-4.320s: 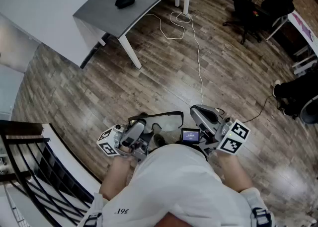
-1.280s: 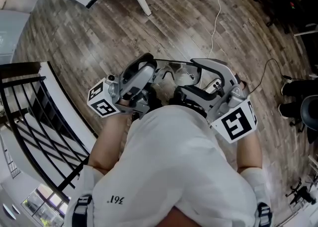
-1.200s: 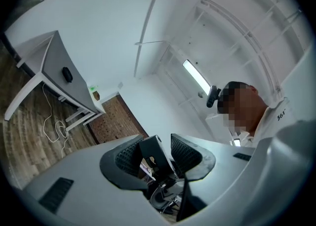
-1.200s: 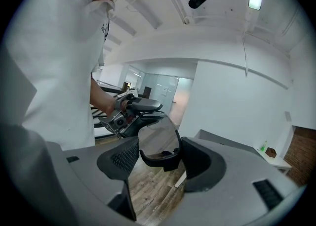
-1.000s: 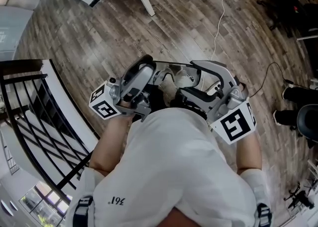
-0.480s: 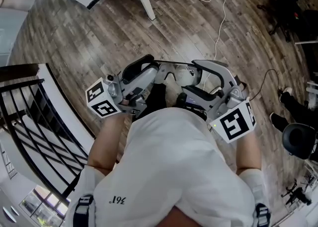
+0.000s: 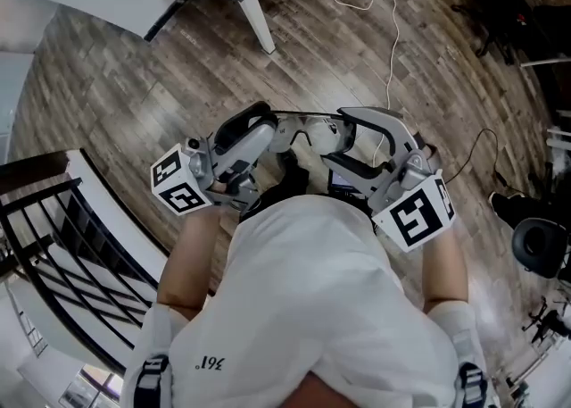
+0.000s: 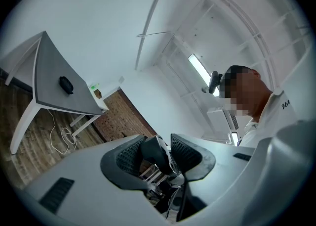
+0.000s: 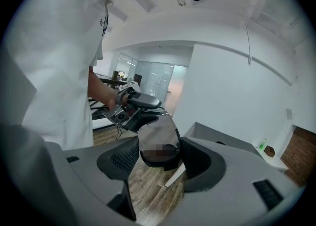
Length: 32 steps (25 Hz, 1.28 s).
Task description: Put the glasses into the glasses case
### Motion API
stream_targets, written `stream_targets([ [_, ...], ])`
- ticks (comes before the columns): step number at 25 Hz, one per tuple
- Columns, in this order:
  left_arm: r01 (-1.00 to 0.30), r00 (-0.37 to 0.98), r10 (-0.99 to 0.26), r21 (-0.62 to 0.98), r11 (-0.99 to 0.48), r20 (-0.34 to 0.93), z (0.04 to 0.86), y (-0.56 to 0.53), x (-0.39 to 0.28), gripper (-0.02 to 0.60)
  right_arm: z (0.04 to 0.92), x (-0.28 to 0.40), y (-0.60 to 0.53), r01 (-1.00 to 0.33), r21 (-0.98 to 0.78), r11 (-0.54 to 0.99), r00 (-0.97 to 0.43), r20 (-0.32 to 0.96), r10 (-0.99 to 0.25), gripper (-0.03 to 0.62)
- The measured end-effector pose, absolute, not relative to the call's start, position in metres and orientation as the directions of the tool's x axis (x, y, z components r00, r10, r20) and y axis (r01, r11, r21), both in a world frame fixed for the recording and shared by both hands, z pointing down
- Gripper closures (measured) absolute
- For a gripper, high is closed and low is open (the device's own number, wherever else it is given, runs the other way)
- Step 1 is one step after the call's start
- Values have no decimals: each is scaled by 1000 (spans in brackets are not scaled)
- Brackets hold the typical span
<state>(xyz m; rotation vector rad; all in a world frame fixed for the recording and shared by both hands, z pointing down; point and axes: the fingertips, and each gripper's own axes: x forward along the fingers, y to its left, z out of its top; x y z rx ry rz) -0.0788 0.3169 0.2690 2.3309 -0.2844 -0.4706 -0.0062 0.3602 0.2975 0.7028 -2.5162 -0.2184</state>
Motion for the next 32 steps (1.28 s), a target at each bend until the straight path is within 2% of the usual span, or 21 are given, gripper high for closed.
stream_targets([
  [13, -65, 903, -346, 716, -695, -254, 275, 257, -101, 416, 301, -27, 299, -419, 294, 859, -721, 467, -512, 318],
  [32, -227, 848, -494, 711, -665, -191, 285, 158, -21, 416, 304, 57, 185, -235, 329, 915, -809, 456, -371, 318],
])
